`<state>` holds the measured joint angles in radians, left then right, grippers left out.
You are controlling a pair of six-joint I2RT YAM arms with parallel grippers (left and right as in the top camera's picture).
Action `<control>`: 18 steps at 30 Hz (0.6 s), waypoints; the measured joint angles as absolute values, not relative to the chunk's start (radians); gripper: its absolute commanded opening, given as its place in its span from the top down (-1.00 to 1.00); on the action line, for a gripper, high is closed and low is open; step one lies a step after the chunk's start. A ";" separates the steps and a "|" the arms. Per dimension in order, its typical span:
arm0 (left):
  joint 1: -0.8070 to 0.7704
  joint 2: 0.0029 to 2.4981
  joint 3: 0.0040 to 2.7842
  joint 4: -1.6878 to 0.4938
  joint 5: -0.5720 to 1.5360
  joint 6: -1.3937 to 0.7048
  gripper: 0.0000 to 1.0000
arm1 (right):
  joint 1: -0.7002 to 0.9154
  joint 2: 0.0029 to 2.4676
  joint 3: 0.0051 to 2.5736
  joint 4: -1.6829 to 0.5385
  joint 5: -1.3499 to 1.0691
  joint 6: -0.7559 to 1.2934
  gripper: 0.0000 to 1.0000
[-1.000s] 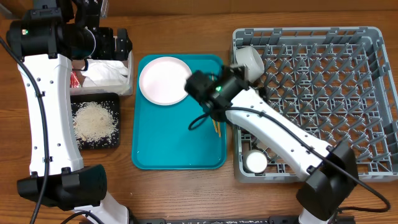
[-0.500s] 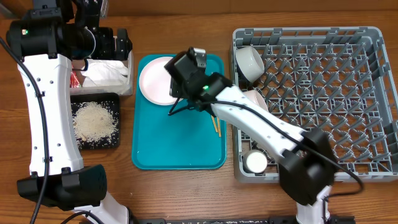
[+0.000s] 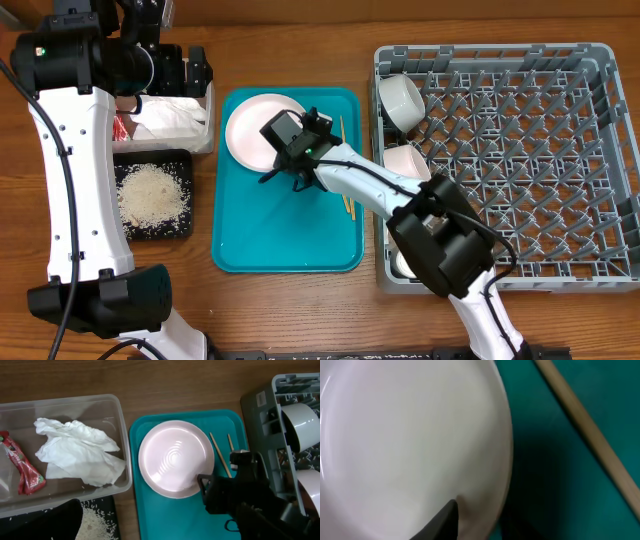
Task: Sort waste into correct bins and load items into the dishwasher
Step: 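Lift the pink plate and stand it upright in the rack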
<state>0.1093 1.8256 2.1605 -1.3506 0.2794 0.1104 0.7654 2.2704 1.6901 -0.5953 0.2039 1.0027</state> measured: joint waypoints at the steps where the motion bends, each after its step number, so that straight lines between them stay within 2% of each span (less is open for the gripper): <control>1: 0.109 1.826 2.160 -1.351 0.279 0.110 -1.00 | 0.765 2.271 1.691 -0.601 0.189 1.007 0.85; 3: 0.109 1.826 2.160 -1.351 0.279 0.110 -1.00 | 0.764 2.270 1.692 -0.631 0.163 1.020 0.92; 13: 0.109 1.826 2.160 -1.351 0.279 0.110 -1.00 | 0.739 2.263 1.704 -0.686 0.074 1.024 0.92; 18: 0.109 1.826 2.160 -1.351 0.279 0.110 -1.00 | 0.733 2.212 1.704 -0.791 0.116 0.926 0.92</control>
<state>0.1093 1.8256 2.1605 -1.3506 0.2790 0.1104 0.7326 2.2116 1.7042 -0.7906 0.1162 0.9257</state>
